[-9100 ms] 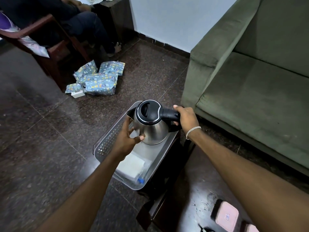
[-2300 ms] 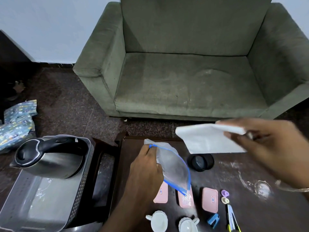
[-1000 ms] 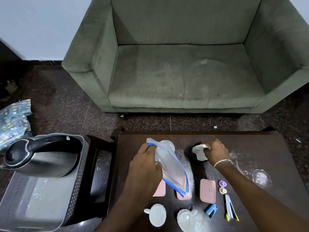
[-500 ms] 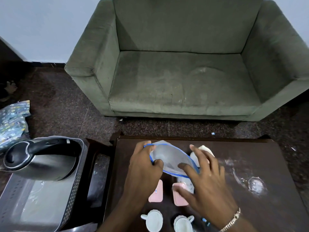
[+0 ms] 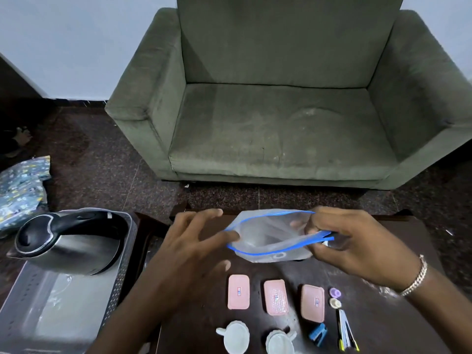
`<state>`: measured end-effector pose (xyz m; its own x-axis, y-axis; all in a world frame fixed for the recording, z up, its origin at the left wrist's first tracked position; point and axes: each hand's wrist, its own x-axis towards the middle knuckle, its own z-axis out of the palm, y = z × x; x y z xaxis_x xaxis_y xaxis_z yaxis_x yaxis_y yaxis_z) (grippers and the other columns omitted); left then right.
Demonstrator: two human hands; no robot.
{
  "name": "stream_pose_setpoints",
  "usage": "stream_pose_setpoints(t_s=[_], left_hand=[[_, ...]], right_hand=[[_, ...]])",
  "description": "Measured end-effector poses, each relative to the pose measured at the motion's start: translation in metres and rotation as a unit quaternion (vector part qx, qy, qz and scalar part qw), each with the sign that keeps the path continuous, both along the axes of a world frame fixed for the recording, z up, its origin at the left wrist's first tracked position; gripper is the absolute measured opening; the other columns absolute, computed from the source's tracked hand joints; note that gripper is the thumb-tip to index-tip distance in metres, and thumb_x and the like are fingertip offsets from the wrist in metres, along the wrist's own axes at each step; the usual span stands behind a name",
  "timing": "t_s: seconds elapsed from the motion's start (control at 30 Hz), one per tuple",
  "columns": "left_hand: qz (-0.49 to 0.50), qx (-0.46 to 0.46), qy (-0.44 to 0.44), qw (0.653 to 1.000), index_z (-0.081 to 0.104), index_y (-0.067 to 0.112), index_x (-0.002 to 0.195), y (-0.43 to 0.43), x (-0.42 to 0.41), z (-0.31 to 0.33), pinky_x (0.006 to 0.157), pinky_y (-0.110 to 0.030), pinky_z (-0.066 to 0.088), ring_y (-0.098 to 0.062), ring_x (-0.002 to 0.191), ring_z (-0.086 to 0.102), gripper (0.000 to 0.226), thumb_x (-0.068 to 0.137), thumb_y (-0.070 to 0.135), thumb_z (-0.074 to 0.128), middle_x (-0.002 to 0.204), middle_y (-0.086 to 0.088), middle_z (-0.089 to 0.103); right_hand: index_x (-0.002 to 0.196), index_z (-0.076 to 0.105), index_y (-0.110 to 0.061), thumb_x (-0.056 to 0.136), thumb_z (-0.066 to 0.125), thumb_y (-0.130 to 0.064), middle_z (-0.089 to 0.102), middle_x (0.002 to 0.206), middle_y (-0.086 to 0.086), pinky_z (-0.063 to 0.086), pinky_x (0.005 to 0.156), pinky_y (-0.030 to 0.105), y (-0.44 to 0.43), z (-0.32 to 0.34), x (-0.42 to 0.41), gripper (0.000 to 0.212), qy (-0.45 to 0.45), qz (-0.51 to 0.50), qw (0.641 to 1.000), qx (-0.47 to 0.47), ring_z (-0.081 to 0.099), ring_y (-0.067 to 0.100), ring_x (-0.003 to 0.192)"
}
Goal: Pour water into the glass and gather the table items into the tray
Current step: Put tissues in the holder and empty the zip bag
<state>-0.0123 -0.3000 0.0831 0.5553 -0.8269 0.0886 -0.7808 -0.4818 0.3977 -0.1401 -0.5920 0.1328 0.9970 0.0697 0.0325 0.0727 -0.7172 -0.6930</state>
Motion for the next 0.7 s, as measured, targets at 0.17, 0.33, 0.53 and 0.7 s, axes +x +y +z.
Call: stream_pose_setpoints(t_s=[0.17,0.33,0.53,0.7], left_hand=[[-0.097,0.101,-0.125,0.982,0.062,0.033,0.094,-0.009,0.017,-0.006,0.071,-0.041,0.056,-0.026,0.103,0.057,0.024,0.081,0.052,0.053,0.116,0.002,0.062],[-0.129,0.051,-0.001,0.990,0.051,0.029,0.096,-0.020,0.014,0.001,0.076,-0.044,0.055,-0.020,0.096,0.059,0.027,0.085,0.051,0.062,0.112,0.005,0.057],[0.035,-0.172,0.288,0.941,0.051,0.023,0.081,-0.022,0.013,0.018,0.063,-0.034,0.051,-0.008,0.069,0.058,0.028,0.085,0.021,0.079,0.074,0.004,0.060],[0.125,-0.397,0.456,0.787,0.038,0.028,0.137,-0.041,0.001,0.032,0.076,-0.036,0.062,-0.031,0.084,0.077,0.060,0.094,-0.002,0.065,0.101,-0.020,0.076]], right_hand=[[0.103,0.056,-0.033,0.089,0.055,-0.044,0.054,0.113,-0.015,0.048,0.071,0.029,-0.009,0.007,0.009,0.017,0.060,0.112,0.957,-0.261,0.062,0.011,0.098],[0.077,0.036,-0.035,0.082,0.063,-0.054,0.055,0.092,-0.011,0.030,0.055,0.026,-0.004,-0.002,0.011,0.033,0.027,0.100,0.932,-0.347,0.063,0.015,0.080],[0.075,0.052,-0.021,0.084,0.079,-0.020,0.057,0.070,0.001,0.045,0.061,0.029,-0.015,0.005,0.006,0.028,0.052,-0.040,0.997,0.043,0.055,0.014,0.063],[0.122,0.053,-0.010,0.078,0.071,0.009,0.072,0.077,0.011,0.053,0.070,0.031,0.002,0.010,0.005,0.052,0.021,-0.149,0.903,0.403,0.063,0.022,0.074]])
